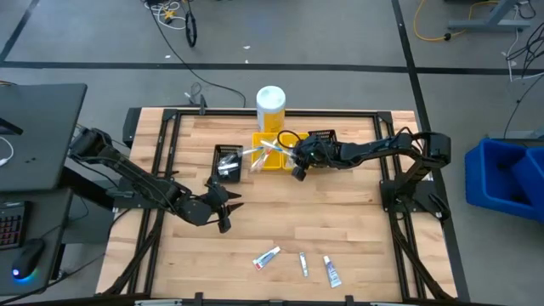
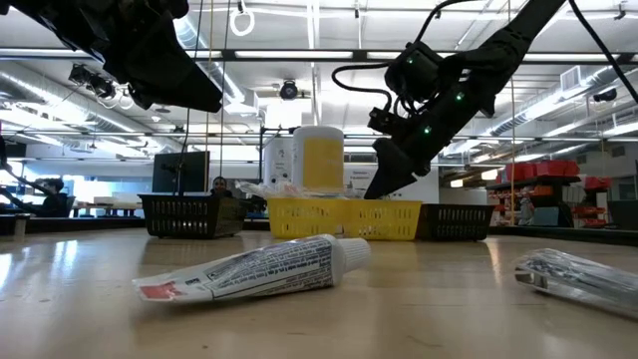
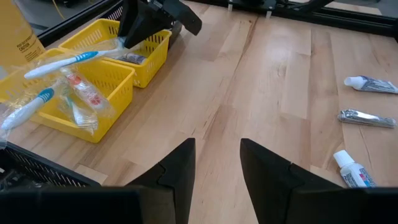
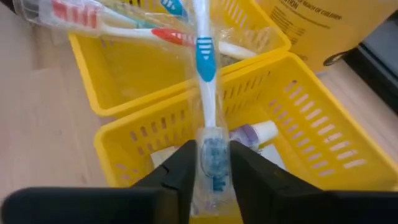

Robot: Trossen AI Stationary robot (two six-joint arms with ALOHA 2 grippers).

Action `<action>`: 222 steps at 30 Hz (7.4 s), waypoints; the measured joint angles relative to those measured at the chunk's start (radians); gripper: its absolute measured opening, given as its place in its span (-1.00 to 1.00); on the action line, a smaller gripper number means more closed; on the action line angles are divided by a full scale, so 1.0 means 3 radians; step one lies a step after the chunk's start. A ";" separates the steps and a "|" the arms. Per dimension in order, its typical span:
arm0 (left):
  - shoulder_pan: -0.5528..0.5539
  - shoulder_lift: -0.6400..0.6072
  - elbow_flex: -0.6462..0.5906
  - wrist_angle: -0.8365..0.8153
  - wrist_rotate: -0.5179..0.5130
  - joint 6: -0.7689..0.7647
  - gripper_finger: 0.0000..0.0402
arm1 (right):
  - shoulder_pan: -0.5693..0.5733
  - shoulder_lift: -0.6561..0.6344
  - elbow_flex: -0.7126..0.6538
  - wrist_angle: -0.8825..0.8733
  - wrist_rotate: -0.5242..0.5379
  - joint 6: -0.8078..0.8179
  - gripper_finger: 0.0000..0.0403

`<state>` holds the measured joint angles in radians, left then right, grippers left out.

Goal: Pick & Place Travel size toiletries
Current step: Put the blue toothbrush into the left yellow bin, then put the white toothpaste into the right yellow bin

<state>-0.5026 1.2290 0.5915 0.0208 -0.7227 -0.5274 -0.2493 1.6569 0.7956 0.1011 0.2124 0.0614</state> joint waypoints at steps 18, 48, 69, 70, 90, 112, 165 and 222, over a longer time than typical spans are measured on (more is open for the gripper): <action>0.0000 0.0000 0.0000 0.0000 -0.0001 0.0036 -0.33 | 0.0123 0.0000 0.0000 0.0967 -0.0119 0.0623 -0.65; 0.0000 0.0000 0.0000 0.0049 0.0004 -0.0051 -0.33 | 0.0725 0.0211 0.1466 -0.1892 0.0608 0.2700 -0.64; 0.0000 0.0000 0.0001 0.0193 0.0092 -0.0019 -0.33 | 0.0385 0.0532 0.1462 -0.1469 0.0068 0.3029 -0.32; 0.0000 0.0000 0.0001 0.0197 0.0092 -0.0017 -0.33 | 0.0377 0.0532 0.1461 -0.1453 0.0085 0.3032 -0.29; -0.0001 0.0000 -0.0001 0.0230 0.0355 0.0237 -0.33 | 0.0499 0.0295 0.1465 -0.1526 -0.0023 0.1450 -0.19; 0.0000 0.0000 -0.0001 0.0371 0.0372 0.0315 -0.33 | 0.0686 0.0462 0.1382 -0.1663 0.0516 0.1343 -0.41; 0.0000 0.0000 -0.0001 0.0349 0.0381 0.0341 -0.33 | 0.1024 0.0576 0.1624 -0.1674 0.0740 0.1058 -0.30; 0.0000 0.0001 0.0001 0.1326 0.0381 0.1421 -0.33 | 0.2605 0.0997 0.1835 -0.1391 -0.0375 0.0982 0.10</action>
<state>-0.5026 1.2293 0.5919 0.4186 -0.6083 -0.1010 0.5323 1.9559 1.3460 -0.3161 0.0999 0.3560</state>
